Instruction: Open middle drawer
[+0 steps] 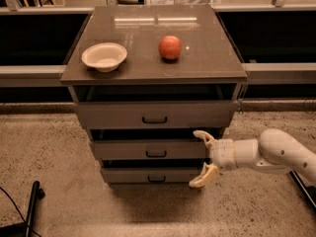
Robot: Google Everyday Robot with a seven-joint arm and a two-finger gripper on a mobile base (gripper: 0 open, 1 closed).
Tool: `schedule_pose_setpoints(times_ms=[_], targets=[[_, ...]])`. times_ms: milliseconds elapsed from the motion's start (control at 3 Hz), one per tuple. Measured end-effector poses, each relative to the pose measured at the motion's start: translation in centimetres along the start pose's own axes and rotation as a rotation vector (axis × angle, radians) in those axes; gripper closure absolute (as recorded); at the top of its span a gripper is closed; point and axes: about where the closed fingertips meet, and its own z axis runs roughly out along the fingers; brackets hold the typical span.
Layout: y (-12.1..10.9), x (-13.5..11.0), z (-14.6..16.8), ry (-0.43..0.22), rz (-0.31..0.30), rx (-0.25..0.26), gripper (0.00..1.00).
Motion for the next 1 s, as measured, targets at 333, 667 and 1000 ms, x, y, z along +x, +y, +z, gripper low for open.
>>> schedule_pose_setpoints(times_ms=[333, 667, 1000], targets=[[0.0, 0.1, 0.2, 0.004, -0.001, -0.003, 0.0], [-1.2, 2.7, 1.0, 0.139, -0.054, -0.033, 0.0], [-4.6, 7.6, 0.4, 0.399, -0.136, -0.042, 0.0]])
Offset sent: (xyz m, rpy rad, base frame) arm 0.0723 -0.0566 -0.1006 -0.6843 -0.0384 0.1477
